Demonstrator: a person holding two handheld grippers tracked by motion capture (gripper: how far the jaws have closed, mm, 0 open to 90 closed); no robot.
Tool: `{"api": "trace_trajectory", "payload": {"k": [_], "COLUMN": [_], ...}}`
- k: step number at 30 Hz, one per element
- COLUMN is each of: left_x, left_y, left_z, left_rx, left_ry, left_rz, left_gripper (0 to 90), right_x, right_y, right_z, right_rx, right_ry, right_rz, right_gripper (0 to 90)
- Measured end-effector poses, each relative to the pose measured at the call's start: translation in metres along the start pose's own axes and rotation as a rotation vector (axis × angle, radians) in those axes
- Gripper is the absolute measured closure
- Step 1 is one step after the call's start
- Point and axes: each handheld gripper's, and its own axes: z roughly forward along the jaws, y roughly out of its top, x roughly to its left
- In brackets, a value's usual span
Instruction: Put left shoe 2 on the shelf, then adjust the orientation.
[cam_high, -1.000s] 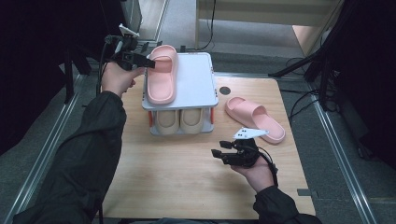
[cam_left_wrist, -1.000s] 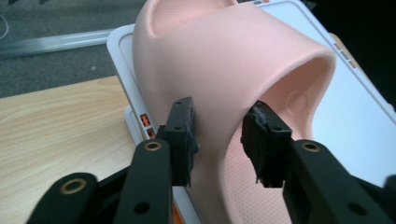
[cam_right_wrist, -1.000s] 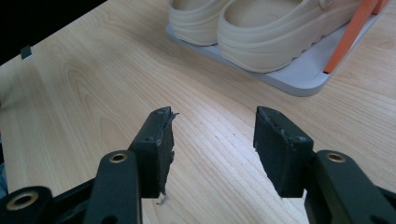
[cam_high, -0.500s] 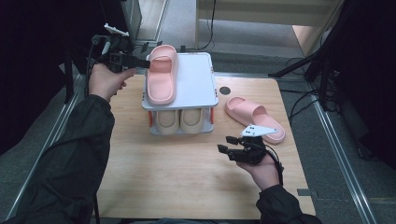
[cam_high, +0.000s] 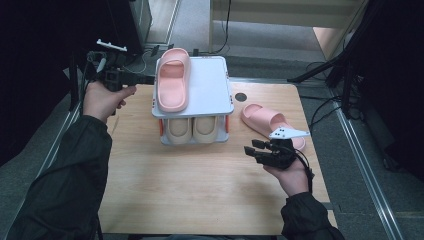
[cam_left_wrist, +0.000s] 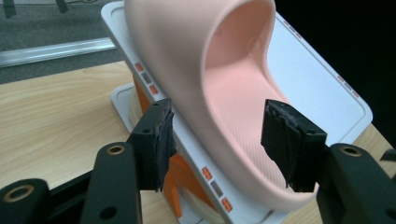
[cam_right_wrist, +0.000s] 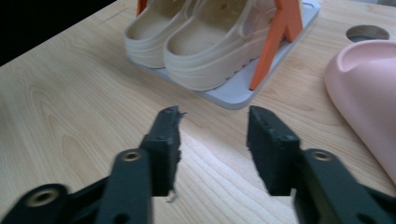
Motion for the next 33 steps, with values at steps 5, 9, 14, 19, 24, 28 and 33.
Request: {"api": "trace_trajectory", "payload": {"k": [5,9,14,19,24,28,33], "left_x": [0.004,0.005,0.009,0.013,0.014,0.014,0.016], "left_y": [-0.018,-0.03,-0.046,-0.058,-0.069,-0.077,-0.085], "left_z": [-0.006,-0.007,-0.006,-0.002,0.003,0.006,0.011], "left_rx": [0.005,0.001,0.009,0.004,0.001,-0.003,0.015], "left_ry": [-0.009,-0.017,-0.022,-0.031,-0.043,-0.046,-0.039], "left_rz": [0.005,0.004,-0.003,-0.013,-0.013,-0.011,-0.001], "left_gripper": [39.7,39.1,38.4,38.0,37.6,37.6,37.5], "right_x": [-0.015,-0.027,-0.047,-0.061,-0.071,-0.077,-0.094], "right_y": [0.002,0.003,0.003,0.004,0.004,0.005,0.002], "right_z": [-0.005,-0.002,0.006,0.01,0.015,0.016,0.019], "right_rx": [-0.002,0.011,0.02,0.009,0.017,0.018,0.034], "right_ry": [-0.023,-0.052,-0.073,-0.089,-0.109,-0.115,-0.142], "right_rz": [0.028,0.048,0.098,0.124,0.11,0.112,0.126], "right_gripper": [71.6,73.0,77.4,81.9,87.1,90.0,90.0]}}
